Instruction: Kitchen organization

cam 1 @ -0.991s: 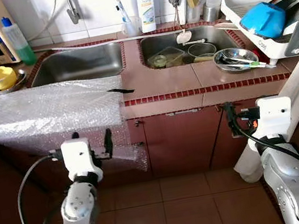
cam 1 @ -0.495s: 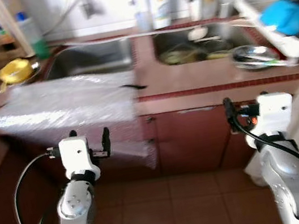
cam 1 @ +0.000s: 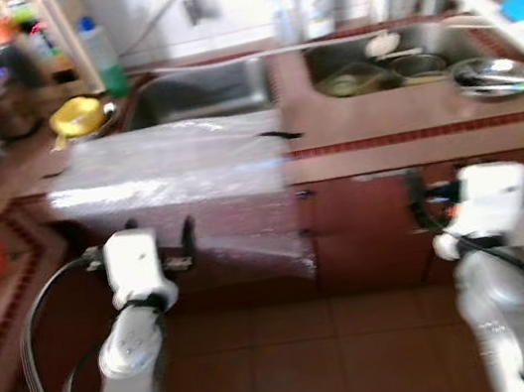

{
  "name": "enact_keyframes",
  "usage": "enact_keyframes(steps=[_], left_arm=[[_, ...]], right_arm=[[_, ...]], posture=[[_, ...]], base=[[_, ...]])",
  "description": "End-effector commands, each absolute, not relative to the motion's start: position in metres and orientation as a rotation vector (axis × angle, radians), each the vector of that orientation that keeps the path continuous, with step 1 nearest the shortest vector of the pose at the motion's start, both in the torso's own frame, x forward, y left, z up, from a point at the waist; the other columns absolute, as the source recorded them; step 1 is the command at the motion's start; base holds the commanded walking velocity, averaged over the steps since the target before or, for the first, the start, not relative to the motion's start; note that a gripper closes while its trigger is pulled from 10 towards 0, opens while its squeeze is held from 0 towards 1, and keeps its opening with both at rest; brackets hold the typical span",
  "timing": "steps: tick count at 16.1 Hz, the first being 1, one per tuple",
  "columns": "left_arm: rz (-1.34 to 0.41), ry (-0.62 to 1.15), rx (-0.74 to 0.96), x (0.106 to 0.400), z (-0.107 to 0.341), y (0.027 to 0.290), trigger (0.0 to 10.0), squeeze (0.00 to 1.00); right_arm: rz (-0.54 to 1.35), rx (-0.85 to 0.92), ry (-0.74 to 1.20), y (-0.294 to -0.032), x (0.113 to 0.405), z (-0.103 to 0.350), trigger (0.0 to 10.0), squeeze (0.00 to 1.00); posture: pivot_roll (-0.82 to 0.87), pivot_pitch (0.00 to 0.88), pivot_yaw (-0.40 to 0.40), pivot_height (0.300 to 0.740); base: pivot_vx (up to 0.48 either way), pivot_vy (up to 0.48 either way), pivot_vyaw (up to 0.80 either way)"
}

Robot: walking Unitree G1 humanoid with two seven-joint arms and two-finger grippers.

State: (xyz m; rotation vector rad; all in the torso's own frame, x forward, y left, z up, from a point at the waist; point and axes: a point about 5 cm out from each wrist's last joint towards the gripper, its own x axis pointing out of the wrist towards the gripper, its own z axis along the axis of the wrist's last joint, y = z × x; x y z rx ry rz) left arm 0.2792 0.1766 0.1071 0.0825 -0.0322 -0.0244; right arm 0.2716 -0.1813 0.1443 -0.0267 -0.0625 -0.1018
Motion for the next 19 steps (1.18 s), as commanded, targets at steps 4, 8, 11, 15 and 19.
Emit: enact_keyframes(steps=[4,8,11,15,19], left_arm=[[-0.029,-0.025,0.078,0.281,0.108,0.174,10.0,0.0],[-0.023,-0.018,0.085,0.281,0.107,0.175,10.0,0.0],[-0.033,-0.028,0.088,0.28,0.108,0.173,10.0,0.0],[-0.051,-0.048,0.069,0.282,0.115,0.168,10.0,0.0],[-0.106,-0.053,0.031,0.281,0.118,0.162,10.0,0.0]], right_arm=[[-0.124,-0.033,-0.082,-0.187,0.272,0.149,10.0,0.0],[-0.124,-0.037,-0.086,-0.185,0.272,0.15,10.0,0.0],[-0.124,-0.04,-0.089,-0.185,0.273,0.151,10.0,0.0],[-0.122,-0.043,-0.095,-0.184,0.274,0.152,10.0,0.0],[-0.115,-0.055,-0.108,-0.183,0.275,0.154,10.0,0.0]], posture=[[-0.03,0.022,0.096,0.74],[-0.03,0.026,0.092,0.74],[-0.03,0.027,0.09,0.74],[-0.03,0.025,0.088,0.74],[-0.03,0.026,0.086,0.74]], base=[[0.0,0.394,0.0],[0.0,0.446,0.0],[0.0,0.266,0.0],[0.0,0.0,0.0],[0.0,0.0,0.0]])
